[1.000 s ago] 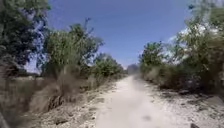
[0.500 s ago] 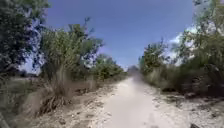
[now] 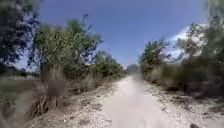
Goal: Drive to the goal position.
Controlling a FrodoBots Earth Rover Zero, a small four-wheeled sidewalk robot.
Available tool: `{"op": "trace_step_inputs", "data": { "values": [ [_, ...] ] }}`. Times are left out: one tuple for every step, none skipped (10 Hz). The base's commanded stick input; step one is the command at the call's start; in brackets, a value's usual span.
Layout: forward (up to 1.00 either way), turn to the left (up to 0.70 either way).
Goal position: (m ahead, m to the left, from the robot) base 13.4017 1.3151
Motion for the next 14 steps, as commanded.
{"op": "trace_step_inputs", "data": {
  "values": [
    [0.45, 0.02],
    [0.45, 0.02],
    [0.45, 0.02],
    [0.45, 0.02],
    [0.45, 0.02],
    [0.45, 0.02],
    [0.45, 0.02],
    [0.45, 0.02],
    [0.45, 0.02],
    [0.45, 0.02],
    [0.45, 0.02],
    [0.45, 0.02],
    [0.45, 0.02],
    [0.45, 0.02]
  ]
}}
